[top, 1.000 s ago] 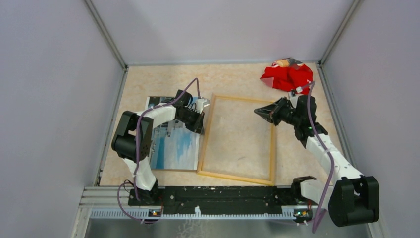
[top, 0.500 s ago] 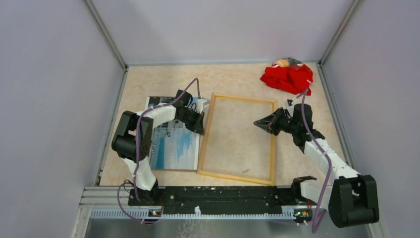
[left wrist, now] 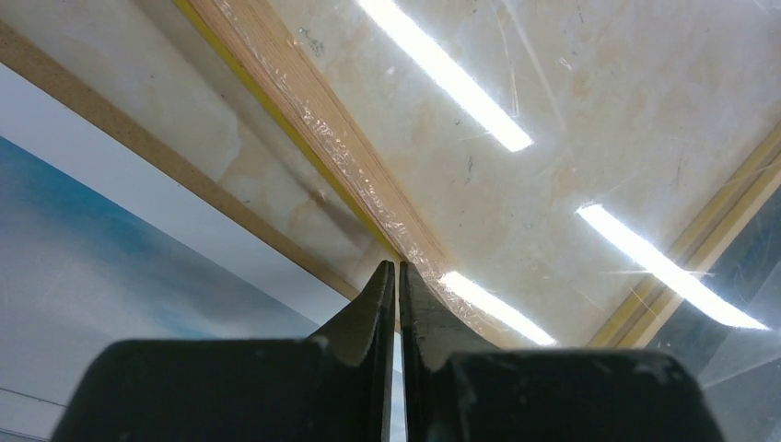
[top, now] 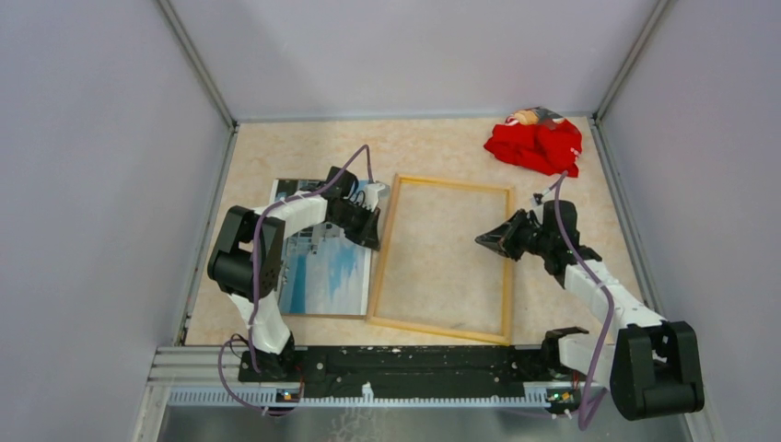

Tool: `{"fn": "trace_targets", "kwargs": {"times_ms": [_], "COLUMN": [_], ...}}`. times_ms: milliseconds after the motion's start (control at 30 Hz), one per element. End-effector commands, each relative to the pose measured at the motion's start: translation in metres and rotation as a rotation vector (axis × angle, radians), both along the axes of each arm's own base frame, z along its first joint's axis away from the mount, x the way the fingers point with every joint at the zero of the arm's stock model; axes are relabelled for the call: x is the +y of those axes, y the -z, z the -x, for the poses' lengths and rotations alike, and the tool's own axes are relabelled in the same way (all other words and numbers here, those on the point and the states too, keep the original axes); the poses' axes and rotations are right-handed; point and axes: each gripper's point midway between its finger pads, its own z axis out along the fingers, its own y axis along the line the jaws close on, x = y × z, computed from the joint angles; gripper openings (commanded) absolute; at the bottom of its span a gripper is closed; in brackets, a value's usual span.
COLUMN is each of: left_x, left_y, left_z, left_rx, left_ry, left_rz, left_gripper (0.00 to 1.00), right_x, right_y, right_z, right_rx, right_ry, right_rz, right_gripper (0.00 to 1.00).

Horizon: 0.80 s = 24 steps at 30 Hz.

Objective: Put the photo into the frame
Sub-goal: Place the photo frame item in the photo frame.

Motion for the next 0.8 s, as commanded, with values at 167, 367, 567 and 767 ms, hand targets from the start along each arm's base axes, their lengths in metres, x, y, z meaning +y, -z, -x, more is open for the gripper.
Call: {"fn": "trace_targets", "kwargs": {"times_ms": [167,367,567,767], "left_x": [-0.009,-0.010,-0.011,-0.011], "left_y": [-0.019,-0.020,-0.022,-0.021], "left_z": [-0.009,-0.010,-0.012,-0.012], "left_rx": [-0.064,-0.064,-0.067,-0.061], "left_ry": [0.027,0.029,0.029,0.029], "left_rz": [0.044,0.048,0.050,0.049], "left_gripper": [0.10,0.10,0.11,0.11], "right_x": [-0.017,-0.023,-0.028,-0.026], "right_y": [0.001,0.005,0.009,0.010], "right_z": [-0.017,-0.020,-0.025,-0.030], "right_rx": [-0.075,-0.078,-0.079,-0.091], "right_ry": [0.017,0.028,0.032,0.020], "right_rz": [0.145,0.186,0.217,0.217], "right_gripper": [0.00,0.00,0.00,0.00]}}
